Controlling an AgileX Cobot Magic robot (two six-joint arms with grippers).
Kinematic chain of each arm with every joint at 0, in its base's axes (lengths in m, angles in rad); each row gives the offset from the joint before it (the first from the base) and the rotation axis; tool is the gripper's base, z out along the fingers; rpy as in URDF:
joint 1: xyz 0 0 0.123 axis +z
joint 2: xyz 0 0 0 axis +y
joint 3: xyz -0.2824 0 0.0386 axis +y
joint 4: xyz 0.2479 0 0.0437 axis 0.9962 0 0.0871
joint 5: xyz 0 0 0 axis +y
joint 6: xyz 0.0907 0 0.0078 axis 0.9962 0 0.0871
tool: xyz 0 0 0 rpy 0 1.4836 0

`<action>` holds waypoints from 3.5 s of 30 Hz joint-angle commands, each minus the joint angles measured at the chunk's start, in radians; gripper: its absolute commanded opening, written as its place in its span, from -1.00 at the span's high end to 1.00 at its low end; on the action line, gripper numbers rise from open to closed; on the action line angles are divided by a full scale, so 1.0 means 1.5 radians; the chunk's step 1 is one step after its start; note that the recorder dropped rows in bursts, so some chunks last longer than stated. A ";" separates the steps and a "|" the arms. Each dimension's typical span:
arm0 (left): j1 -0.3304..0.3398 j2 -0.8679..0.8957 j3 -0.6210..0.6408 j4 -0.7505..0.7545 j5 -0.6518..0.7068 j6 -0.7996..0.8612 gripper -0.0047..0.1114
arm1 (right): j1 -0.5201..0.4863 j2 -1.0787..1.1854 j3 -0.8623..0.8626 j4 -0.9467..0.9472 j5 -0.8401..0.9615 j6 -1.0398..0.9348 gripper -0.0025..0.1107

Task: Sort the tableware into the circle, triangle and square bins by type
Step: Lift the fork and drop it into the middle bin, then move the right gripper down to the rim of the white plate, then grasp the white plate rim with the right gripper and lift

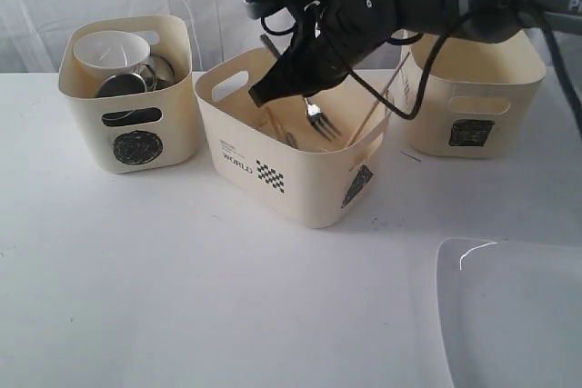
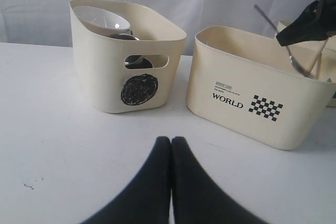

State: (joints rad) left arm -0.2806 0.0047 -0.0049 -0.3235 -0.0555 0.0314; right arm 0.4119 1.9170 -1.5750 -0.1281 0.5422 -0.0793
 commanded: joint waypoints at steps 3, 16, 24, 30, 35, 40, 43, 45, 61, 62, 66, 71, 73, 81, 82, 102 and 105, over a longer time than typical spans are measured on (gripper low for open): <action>0.000 -0.003 0.003 -0.011 0.003 -0.003 0.92 | -0.005 -0.029 -0.008 -0.015 -0.003 -0.009 0.40; 0.000 -0.003 0.003 -0.011 0.003 -0.003 0.92 | -0.009 -0.349 0.173 -0.047 0.230 0.010 0.40; 0.000 -0.003 0.003 -0.011 0.003 -0.002 0.92 | 0.044 -0.520 0.329 -0.020 0.413 0.041 0.34; 0.000 -0.003 0.003 -0.011 0.003 -0.002 0.92 | 0.192 -0.546 0.440 -0.051 0.431 0.140 0.15; 0.000 -0.003 0.003 -0.011 0.003 -0.002 0.92 | 0.316 -0.546 0.529 -0.159 0.440 0.300 0.15; 0.000 -0.003 0.003 -0.011 0.003 -0.002 0.92 | 0.432 -0.539 0.605 -0.197 0.449 0.418 0.10; 0.000 -0.003 0.003 -0.011 0.003 -0.002 0.92 | 0.494 -0.520 0.633 -0.193 0.449 0.472 0.05; 0.000 -0.003 0.003 -0.011 0.003 -0.002 0.92 | 0.530 -0.506 0.640 -0.193 0.442 0.501 0.03; 0.000 -0.003 0.003 -0.011 0.003 -0.002 0.92 | 0.610 -0.353 0.708 -0.262 0.346 0.597 0.03; 0.000 -0.003 0.003 -0.011 0.003 -0.002 0.92 | 0.610 -0.343 0.714 -0.265 0.338 0.598 0.03; 0.000 -0.003 0.003 -0.011 0.003 -0.002 0.92 | 0.610 -0.312 0.730 -0.282 0.307 0.618 0.03; 0.000 -0.003 0.003 -0.011 0.003 -0.002 0.92 | 0.609 -0.279 0.733 -0.305 0.293 0.637 0.03; 0.000 -0.003 0.003 -0.011 0.003 -0.002 0.92 | 0.609 -0.270 0.733 -0.318 0.285 0.648 0.03; 0.000 -0.003 0.003 -0.011 0.003 -0.002 0.92 | 0.570 -0.245 0.733 -0.364 0.283 0.670 0.03; 0.000 -0.003 0.003 -0.011 0.003 -0.002 0.92 | 0.563 -0.243 0.733 -0.369 0.279 0.670 0.03; 0.000 -0.003 0.003 -0.011 0.003 -0.002 0.92 | 0.522 -0.166 0.733 -0.383 0.193 0.699 0.32; 0.000 -0.003 0.003 -0.011 0.003 -0.002 0.92 | 0.522 -0.168 0.733 -0.378 0.190 0.702 0.72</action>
State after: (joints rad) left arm -0.2806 0.0047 -0.0042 -0.3235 -0.0555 0.0314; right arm 1.2029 1.6539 -0.4830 -0.7298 0.9035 0.9590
